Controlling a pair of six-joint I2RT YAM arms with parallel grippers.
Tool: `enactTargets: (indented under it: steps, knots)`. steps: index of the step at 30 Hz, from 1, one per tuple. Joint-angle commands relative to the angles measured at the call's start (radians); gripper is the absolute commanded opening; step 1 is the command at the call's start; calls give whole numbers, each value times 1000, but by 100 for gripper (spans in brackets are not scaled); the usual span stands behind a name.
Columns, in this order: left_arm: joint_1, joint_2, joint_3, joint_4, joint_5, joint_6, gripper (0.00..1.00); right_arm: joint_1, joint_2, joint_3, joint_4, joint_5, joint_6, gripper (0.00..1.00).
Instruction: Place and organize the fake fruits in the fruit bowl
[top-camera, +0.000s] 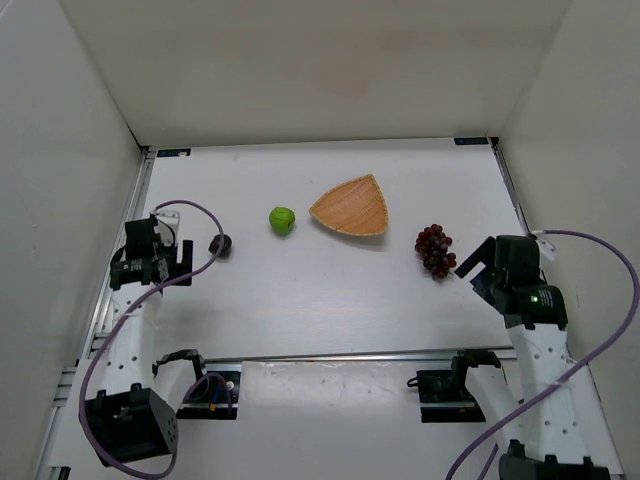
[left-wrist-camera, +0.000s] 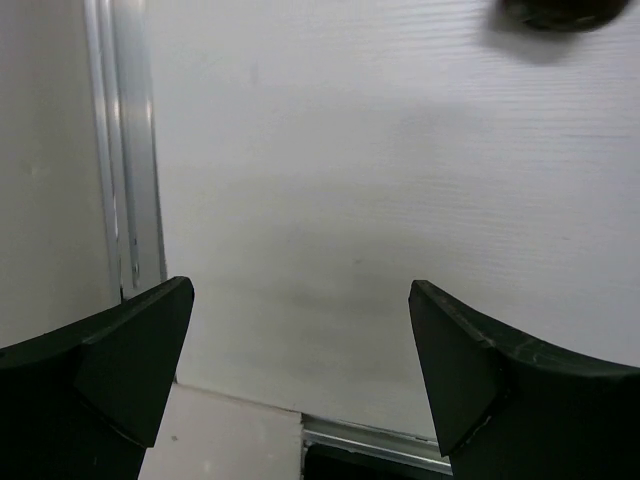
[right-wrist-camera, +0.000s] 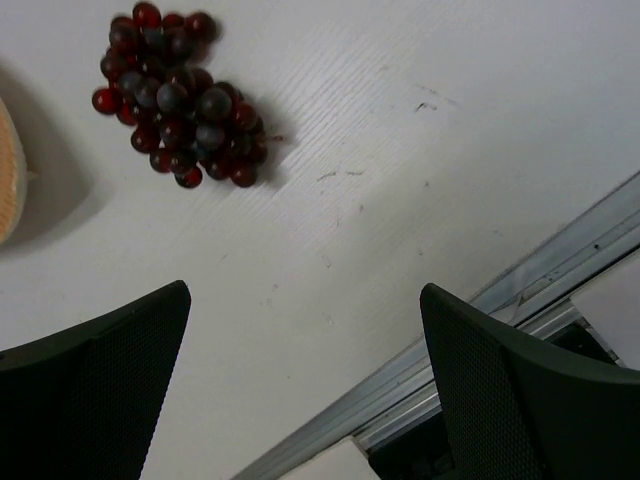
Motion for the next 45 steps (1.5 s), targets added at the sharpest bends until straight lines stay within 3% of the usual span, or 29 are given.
enactTargets:
  steps: [1,5,8,12,23,27,28,31,32,33,37,40,45]
  knots:
    - [-80,54,141,-18,156,143,100,-2,92,2,84,-149,-118,100]
    - [-268,287,359,-59,32,181,100,-2,207,22,182,-265,-189,100]
    - [-363,508,518,-116,31,190,100,-2,288,45,240,-290,-199,100]
    - [-385,775,652,-155,120,143,100,18,368,87,277,-325,-199,100]
    - [-375,1024,689,-146,75,34,100,88,453,111,296,-258,-181,100]
    - [-363,1038,689,-145,74,23,82,88,482,121,306,-258,-181,100]
    - [-363,1038,689,-145,74,23,65,88,482,130,306,-258,-172,100]
    - [-363,1038,706,-179,74,23,36,88,502,140,306,-258,-172,100]
    - [-363,1026,715,-193,74,23,22,98,502,150,306,-258,-172,100]
    - [-363,1026,733,-210,74,23,17,98,502,150,306,-258,-163,100]
    - [-459,972,921,-257,-2,54,14,98,525,150,306,-248,-163,100]
    - [-571,963,1031,-167,-16,101,15,98,587,161,297,-248,-181,100]
    - [-700,1119,1284,-110,200,174,25,85,816,325,171,-201,-221,100]
